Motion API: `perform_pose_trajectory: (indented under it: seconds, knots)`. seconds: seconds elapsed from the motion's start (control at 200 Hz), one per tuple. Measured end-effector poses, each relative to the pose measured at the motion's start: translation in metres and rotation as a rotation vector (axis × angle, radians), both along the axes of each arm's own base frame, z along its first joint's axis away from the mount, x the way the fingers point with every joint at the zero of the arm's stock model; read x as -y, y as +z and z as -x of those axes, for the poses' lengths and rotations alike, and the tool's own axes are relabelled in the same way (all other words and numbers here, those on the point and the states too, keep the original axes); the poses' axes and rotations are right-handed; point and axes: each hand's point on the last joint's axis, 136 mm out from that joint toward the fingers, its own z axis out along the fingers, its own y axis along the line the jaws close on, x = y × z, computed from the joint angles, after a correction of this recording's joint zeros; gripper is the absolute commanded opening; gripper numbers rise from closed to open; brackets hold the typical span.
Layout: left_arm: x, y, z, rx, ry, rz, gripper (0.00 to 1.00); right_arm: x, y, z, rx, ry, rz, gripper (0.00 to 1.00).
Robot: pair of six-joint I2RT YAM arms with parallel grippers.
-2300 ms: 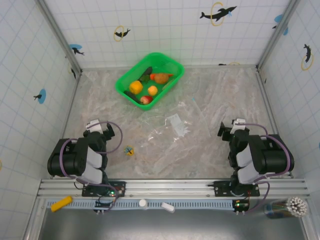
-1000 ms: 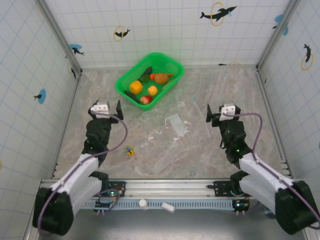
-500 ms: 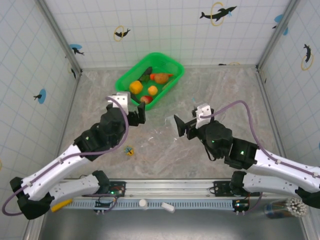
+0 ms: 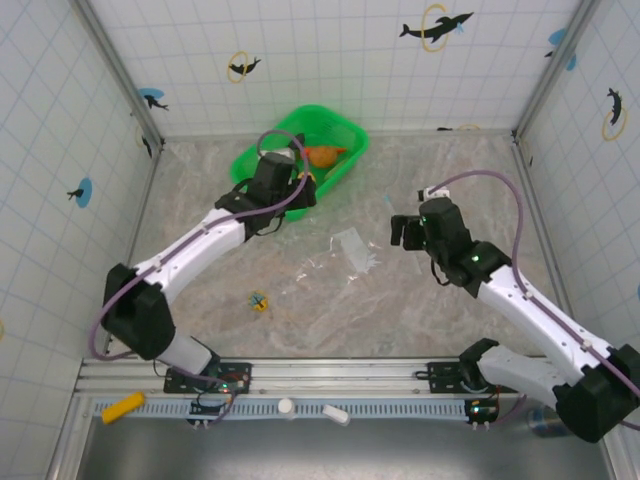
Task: Place the food in the zip-top bag and seal the zipper
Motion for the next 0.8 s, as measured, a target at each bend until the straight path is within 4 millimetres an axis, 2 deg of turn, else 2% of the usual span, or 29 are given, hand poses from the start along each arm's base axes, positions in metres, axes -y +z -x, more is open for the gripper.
perform_pose_trajectory:
  seconds: [0.08, 0.13, 0.24, 0.34, 0.395, 0.46, 0.57, 0.721, 0.796]
  knots:
    - [0.018, -0.023, 0.016, -0.091, -0.101, 0.046, 0.63, 0.0, -0.018, -0.005, -0.039, 0.005, 0.025, 1.0]
    - [0.026, -0.036, 0.031, -0.143, -0.157, 0.071, 0.62, -0.003, -0.033, -0.007, -0.069, 0.018, 0.025, 1.0]
    - [0.033, -0.071, 0.066, -0.249, -0.241, 0.077, 0.59, -0.002, -0.063, -0.012, -0.157, 0.01, 0.036, 0.96]
    - [0.035, -0.099, 0.092, -0.33, -0.289, 0.077, 0.54, 0.001, -0.074, -0.014, -0.194, -0.007, 0.023, 0.9]
    - [0.03, -0.112, 0.103, -0.368, -0.296, 0.076, 0.5, 0.002, -0.077, -0.015, -0.199, -0.009, -0.019, 0.89]
    - [0.024, -0.126, 0.112, -0.408, -0.291, 0.084, 0.47, 0.012, -0.086, -0.017, -0.221, -0.038, -0.07, 0.88]
    - [0.001, -0.149, 0.124, -0.477, -0.244, 0.093, 0.44, 0.029, -0.099, -0.021, -0.275, -0.094, -0.13, 0.88]
    - [-0.031, -0.172, 0.142, -0.551, -0.164, 0.108, 0.41, 0.025, -0.127, -0.022, -0.366, -0.085, -0.155, 0.88]
    - [-0.039, -0.18, 0.146, -0.579, -0.138, 0.119, 0.37, 0.022, -0.14, -0.021, -0.411, -0.079, -0.163, 0.88]
